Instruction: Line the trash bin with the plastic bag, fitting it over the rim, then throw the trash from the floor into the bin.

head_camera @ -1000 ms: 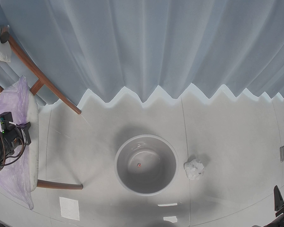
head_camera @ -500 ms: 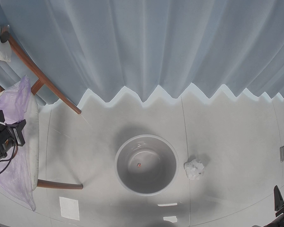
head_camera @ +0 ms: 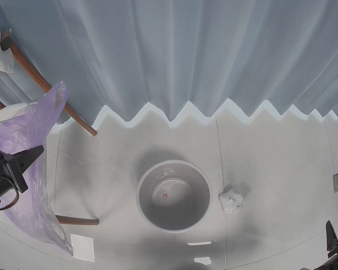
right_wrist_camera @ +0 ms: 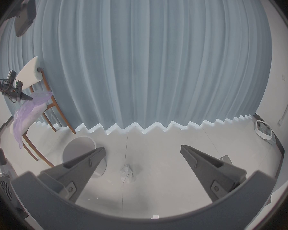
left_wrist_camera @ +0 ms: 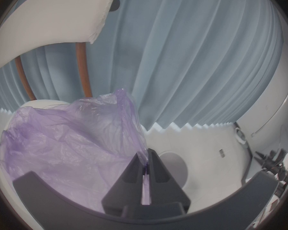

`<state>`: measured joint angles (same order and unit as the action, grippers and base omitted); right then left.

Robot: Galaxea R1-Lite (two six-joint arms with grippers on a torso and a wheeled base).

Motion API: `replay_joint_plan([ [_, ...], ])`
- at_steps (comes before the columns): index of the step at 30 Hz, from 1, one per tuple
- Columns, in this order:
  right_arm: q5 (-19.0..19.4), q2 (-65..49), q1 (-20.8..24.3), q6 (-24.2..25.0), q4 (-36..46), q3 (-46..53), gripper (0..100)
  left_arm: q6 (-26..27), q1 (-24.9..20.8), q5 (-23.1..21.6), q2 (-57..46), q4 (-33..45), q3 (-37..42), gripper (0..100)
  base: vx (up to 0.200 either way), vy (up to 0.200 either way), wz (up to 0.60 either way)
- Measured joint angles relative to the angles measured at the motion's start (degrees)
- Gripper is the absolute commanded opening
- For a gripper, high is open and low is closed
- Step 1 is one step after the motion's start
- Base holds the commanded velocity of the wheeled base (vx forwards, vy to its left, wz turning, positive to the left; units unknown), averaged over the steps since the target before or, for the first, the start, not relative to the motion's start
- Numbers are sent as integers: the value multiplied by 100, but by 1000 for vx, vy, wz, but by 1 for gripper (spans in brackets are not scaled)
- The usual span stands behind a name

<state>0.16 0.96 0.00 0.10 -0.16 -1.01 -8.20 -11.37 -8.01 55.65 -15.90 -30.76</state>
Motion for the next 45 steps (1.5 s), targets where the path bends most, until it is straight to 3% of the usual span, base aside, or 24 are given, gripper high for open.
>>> replay_joint_plan([
  [5,0,0,0,0,0,0,100,-484,-635,-305,-98,-11,-111,0,0,0,0],
  [11,0,0,0,0,0,0,100,-679,-1031,-1575,-152,-33,-149,0,0,0,0],
  [15,0,0,0,0,0,0,100,-741,-1332,-2037,-160,-33,-135,0,0,0,0],
  [21,0,0,0,0,0,0,100,-763,-2046,-2083,72,-169,-102,0,0,0,0],
  [28,0,0,0,0,0,0,100,-837,-2789,-2086,905,-1059,-173,0,0,0,0],
  [31,0,0,0,0,0,0,100,-1119,-3066,-2078,1423,-1590,-256,0,0,0,0],
  [37,0,0,0,0,2,0,100,-2206,-3615,-2031,2274,-2384,-607,0,0,0,0],
  [45,0,0,0,0,0,0,100,-2305,-3895,-1752,2839,-2482,-789,0,0,0,0],
])
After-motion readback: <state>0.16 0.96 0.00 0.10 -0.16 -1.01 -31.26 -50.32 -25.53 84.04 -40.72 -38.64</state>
